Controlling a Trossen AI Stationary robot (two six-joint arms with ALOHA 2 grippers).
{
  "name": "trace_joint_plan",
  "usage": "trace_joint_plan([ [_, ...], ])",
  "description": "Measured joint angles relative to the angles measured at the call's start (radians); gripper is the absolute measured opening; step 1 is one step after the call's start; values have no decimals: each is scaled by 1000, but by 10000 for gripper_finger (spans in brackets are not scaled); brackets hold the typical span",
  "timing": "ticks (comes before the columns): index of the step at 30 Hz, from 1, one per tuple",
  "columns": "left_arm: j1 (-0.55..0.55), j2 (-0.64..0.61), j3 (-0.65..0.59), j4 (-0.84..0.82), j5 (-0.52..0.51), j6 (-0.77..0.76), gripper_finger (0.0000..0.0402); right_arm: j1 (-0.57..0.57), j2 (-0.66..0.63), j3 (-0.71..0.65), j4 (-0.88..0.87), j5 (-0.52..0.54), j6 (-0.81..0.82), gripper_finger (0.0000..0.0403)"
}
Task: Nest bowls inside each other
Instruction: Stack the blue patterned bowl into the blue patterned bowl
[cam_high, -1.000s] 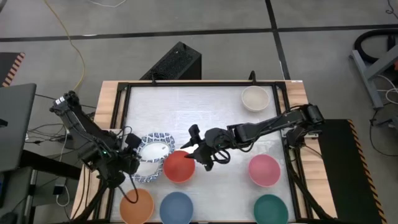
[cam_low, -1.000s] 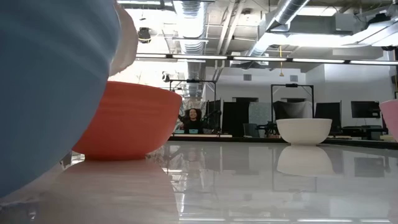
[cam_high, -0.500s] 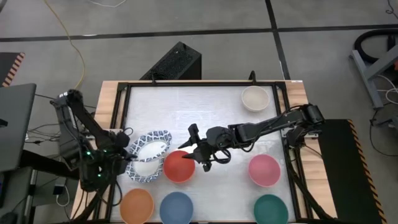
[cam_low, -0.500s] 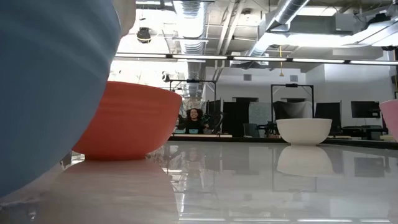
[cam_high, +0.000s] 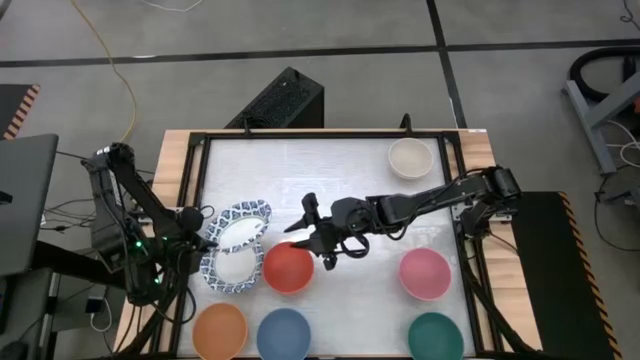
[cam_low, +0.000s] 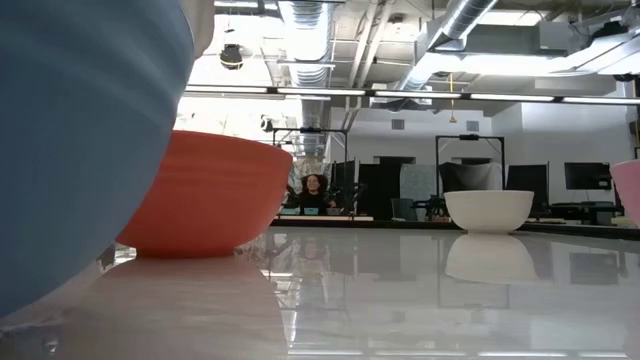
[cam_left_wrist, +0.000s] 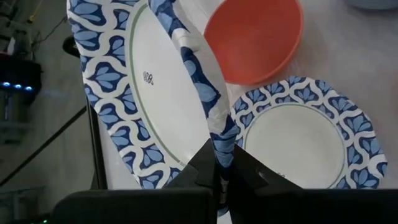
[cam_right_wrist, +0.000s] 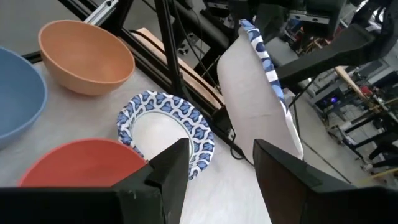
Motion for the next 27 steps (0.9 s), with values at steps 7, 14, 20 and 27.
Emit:
trace_joint_plan([
  [7, -35, -55, -125, 32, -46, -8, 0, 0, 0, 0, 11, -42, -12, 198],
  [14, -38, -162, -256, 195, -30, 22, 0, -6, 22, 0, 111, -108, -13, 198],
  [20, -37, -179, -298, 209, -13, 11, 0, -19, 123, 19, 222, -130, -62, 198],
  [27, -36, -177, -309, 144, 85, -54, 0, -26, 193, 159, 152, -123, -94, 206],
])
